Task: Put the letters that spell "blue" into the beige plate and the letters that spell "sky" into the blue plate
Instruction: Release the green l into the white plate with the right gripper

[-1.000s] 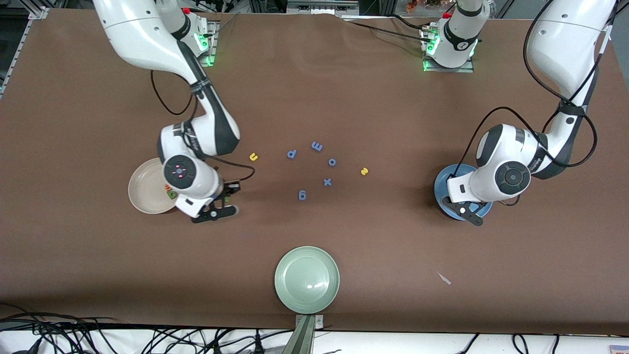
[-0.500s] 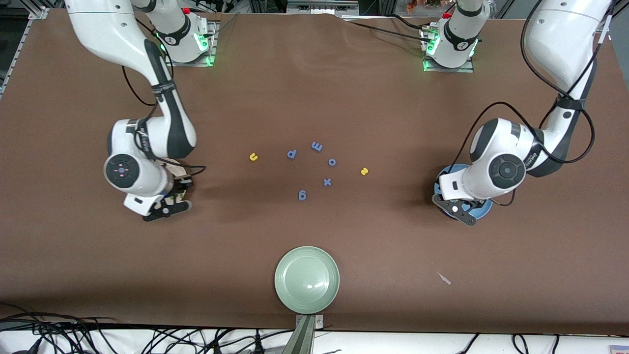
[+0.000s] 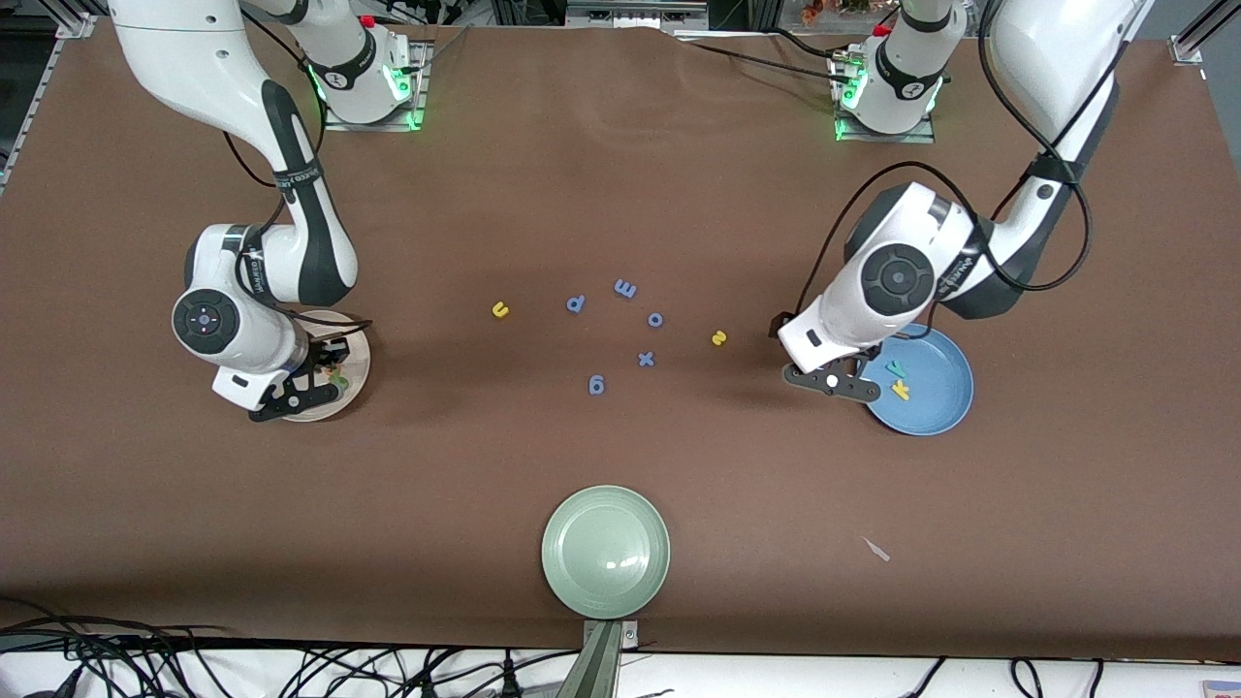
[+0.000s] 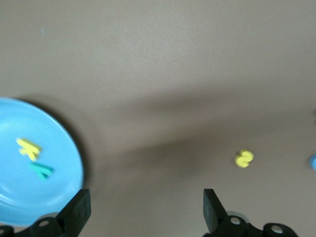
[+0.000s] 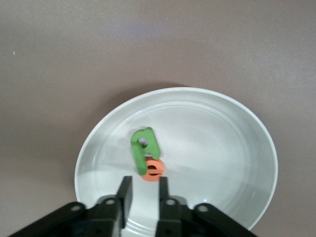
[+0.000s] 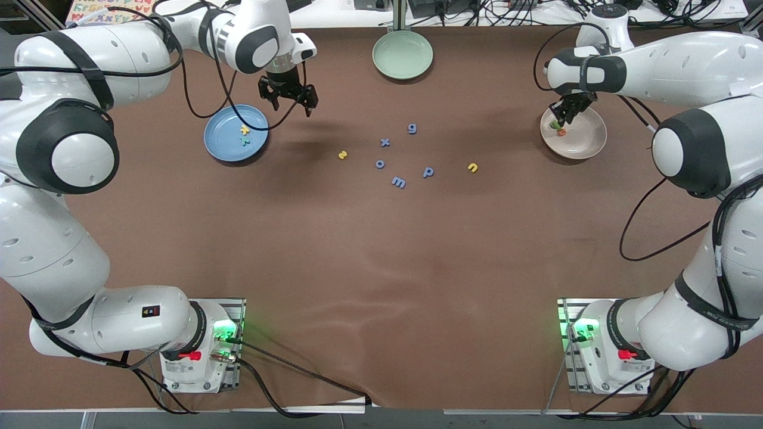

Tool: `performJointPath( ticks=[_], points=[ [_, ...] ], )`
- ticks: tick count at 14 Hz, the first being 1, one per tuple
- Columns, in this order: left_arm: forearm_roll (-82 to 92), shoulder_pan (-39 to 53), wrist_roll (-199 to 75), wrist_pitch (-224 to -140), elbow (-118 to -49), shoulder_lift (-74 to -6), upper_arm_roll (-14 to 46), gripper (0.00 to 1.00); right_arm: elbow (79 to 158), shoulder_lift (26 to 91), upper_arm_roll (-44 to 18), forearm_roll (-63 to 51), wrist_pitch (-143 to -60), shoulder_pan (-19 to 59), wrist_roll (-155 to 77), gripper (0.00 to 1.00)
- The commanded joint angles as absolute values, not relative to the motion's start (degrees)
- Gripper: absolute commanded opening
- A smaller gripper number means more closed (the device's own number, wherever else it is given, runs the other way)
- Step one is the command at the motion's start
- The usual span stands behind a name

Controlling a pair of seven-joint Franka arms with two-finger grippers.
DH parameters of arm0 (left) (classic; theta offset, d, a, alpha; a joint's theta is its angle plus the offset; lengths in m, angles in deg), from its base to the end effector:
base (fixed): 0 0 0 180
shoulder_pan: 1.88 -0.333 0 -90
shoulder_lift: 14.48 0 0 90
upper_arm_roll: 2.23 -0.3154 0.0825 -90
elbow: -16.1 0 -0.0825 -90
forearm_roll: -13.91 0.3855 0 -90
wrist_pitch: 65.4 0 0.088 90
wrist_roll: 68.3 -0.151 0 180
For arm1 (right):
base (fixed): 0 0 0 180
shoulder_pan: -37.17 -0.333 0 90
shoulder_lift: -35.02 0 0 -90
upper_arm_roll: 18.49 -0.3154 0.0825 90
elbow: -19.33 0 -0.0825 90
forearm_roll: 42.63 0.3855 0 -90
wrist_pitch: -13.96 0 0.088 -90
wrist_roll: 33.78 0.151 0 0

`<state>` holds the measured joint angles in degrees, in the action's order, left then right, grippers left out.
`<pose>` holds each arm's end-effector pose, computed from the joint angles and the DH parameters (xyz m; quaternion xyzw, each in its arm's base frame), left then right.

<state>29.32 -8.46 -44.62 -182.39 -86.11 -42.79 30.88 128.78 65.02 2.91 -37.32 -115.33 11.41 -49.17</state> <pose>0.5791 -0.2425 0.2588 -0.9943 0.0772 0.0726 0.0141 0.6057 0.0520 0.1815 0.9836 0.1556 -0.0741 0.0525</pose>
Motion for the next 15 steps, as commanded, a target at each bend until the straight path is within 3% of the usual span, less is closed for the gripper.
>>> performJointPath(
  ticks=[1, 7, 12, 15],
  points=[
    [28.3, -5.2, -33.2, -182.7, -86.4, -43.8, 31.0, 1.00, 130.5, 61.4, 2.1, -36.5, -114.1, 10.7, -42.3, 1.00],
    [29.3, 0.2, -11.0, -191.4, -87.6, -49.0, 30.8, 1.00, 130.2, 60.1, -7.0, -36.6, -113.3, 10.4, -19.0, 1.00],
    [32.9, 0.3, -9.0, -200.0, -92.8, -51.0, 30.5, 1.00, 130.2, 60.2, -13.1, -36.6, -114.0, 10.3, 1.1, 1.00],
    [38.5, 0.8, -5.0, -202.7, -92.8, -53.7, 30.5, 0.87, 130.2, 60.3, -15.0, -36.7, -114.8, 8.9, 14.9, 1.00]
  ],
)
